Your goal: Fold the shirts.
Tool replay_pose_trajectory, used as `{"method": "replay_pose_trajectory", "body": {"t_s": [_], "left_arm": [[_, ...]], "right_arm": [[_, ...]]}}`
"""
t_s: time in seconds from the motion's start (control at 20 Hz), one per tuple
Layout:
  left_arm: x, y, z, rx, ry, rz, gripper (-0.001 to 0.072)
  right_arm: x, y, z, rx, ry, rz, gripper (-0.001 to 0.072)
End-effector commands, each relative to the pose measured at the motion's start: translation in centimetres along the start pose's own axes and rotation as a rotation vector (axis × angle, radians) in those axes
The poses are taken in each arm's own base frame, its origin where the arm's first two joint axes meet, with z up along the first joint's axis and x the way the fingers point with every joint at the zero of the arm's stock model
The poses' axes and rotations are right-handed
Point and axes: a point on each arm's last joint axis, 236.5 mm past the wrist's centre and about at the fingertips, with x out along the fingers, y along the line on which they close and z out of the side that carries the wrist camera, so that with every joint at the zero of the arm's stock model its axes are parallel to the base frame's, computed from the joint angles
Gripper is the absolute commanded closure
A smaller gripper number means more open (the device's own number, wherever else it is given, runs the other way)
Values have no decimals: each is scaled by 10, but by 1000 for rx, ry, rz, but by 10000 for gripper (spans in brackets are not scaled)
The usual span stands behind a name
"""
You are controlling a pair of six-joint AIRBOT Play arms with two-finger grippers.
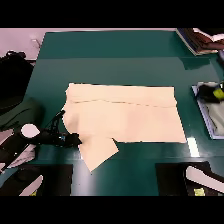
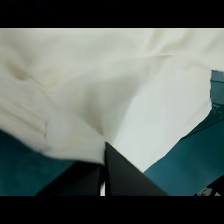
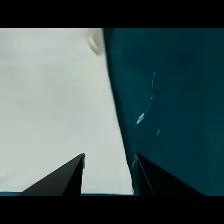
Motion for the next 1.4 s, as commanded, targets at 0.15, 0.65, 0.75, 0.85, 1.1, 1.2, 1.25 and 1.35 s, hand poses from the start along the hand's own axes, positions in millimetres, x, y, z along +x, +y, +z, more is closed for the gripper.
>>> {"method": "replay_pose_trajectory", "body": {"t_s": [0.15,0.65,0.75,0.85,1.1,1.2,1.25,1.35], "left_arm": [[-20,-9,22,104,-47,48,684],[-19,-8,14,99,-13,49,684],[-21,-10,6,104,23,47,684],[-30,-19,8,128,30,41,684],[-76,-26,68,225,-139,184,684],[-85,-28,99,254,-189,228,683],[-86,-30,116,250,-212,231,683],[-91,-27,158,221,-269,237,683]], "right_arm": [[91,-38,-129,398,294,224,173],[121,1,-116,235,240,212,561],[113,5,-112,173,250,194,693],[101,5,-114,105,287,155,693],[43,18,-53,-43,86,89,694],[27,32,-28,-88,43,85,694],[23,38,-15,-108,27,85,695],[21,49,9,-119,18,86,694]]}}
